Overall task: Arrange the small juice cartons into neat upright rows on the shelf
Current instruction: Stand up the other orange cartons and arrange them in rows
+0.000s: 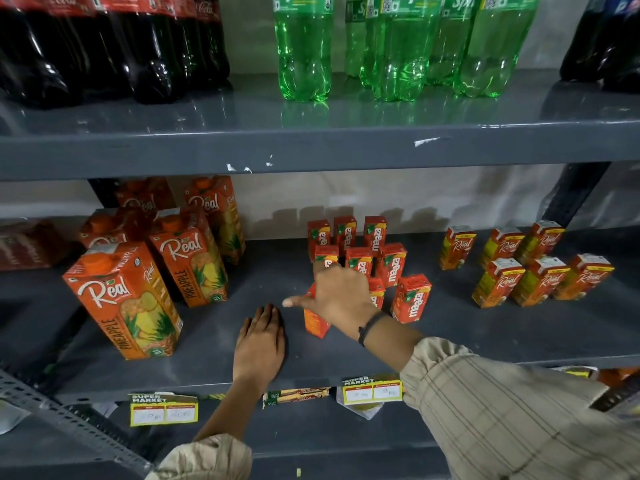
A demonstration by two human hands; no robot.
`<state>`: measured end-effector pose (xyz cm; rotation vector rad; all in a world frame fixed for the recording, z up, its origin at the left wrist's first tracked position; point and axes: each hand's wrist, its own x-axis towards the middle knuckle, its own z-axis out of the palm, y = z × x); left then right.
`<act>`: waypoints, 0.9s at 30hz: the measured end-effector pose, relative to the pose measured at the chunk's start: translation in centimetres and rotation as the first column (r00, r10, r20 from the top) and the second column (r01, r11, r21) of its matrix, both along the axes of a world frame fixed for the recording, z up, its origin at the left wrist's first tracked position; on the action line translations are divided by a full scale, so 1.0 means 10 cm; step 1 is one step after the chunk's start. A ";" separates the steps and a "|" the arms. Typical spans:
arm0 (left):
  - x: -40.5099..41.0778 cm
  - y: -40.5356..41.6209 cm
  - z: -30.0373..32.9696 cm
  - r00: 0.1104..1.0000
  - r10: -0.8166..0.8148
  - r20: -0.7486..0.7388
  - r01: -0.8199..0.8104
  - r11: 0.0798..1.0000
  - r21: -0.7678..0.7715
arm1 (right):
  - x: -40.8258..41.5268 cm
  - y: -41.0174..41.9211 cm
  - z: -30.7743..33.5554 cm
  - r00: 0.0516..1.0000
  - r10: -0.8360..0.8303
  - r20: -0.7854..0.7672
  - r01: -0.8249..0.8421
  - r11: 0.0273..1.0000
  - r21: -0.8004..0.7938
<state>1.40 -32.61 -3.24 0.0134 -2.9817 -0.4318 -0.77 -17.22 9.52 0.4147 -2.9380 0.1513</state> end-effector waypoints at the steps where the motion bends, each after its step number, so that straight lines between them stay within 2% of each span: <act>1: 0.00 0.00 0.00 1.000 0.001 -0.002 -0.001 1.000 -0.002 | 0.02 -0.05 0.04 0.999 -0.025 -0.019 0.026 0.999 0.042; 3: 0.00 0.00 0.00 1.000 -0.002 -0.010 0.001 1.000 -0.003 | 0.02 -0.12 0.06 0.999 -0.035 0.004 0.034 0.993 0.111; 6: 0.01 -0.01 -0.01 1.000 -0.009 -0.021 0.009 1.000 -0.006 | -0.06 -0.13 0.10 0.993 0.010 0.120 -0.023 0.994 0.108; 13: -0.01 -0.01 -0.03 0.999 -0.023 -0.047 0.022 1.000 -0.014 | -0.31 0.12 0.17 0.904 0.329 0.271 -0.360 0.931 0.069; 16: 0.00 -0.01 -0.01 0.999 -0.024 -0.035 0.024 1.000 -0.007 | -0.31 0.24 0.17 0.901 0.394 0.180 -0.417 0.902 0.114; 17: 0.00 -0.01 -0.01 0.999 -0.027 -0.033 0.027 1.000 0.001 | -0.27 0.32 0.18 0.910 0.397 0.120 -0.406 0.911 0.070; 19: 0.01 -0.02 -0.01 0.999 -0.040 -0.012 0.040 0.998 0.046 | -0.16 0.57 0.16 0.933 0.354 -0.072 -0.361 0.915 -0.178; 21: 0.01 -0.05 -0.01 0.999 -0.048 0.004 0.047 0.986 0.162 | 0.01 0.93 0.06 0.955 0.128 -0.267 -0.255 0.812 -0.525; 22: 0.01 -0.07 0.00 0.999 -0.045 0.012 0.041 0.967 0.252 | 0.12 1.12 -0.02 0.953 -0.042 -0.301 -0.186 0.703 -0.686; 24: -0.01 -0.10 0.05 0.999 -0.026 0.024 0.012 0.894 0.449 | 0.27 1.53 -0.28 0.925 -0.333 -0.182 -0.026 0.422 -0.906; 25: -0.02 -0.09 0.07 0.999 -0.020 0.031 0.001 0.853 0.523 | 0.31 1.70 -0.42 0.919 -0.389 -0.067 0.071 0.329 -0.942; 27: -0.06 -0.01 0.11 0.998 -0.013 0.061 -0.027 0.785 0.618 | 0.30 1.96 -0.69 0.942 -0.297 0.157 0.244 0.283 -0.927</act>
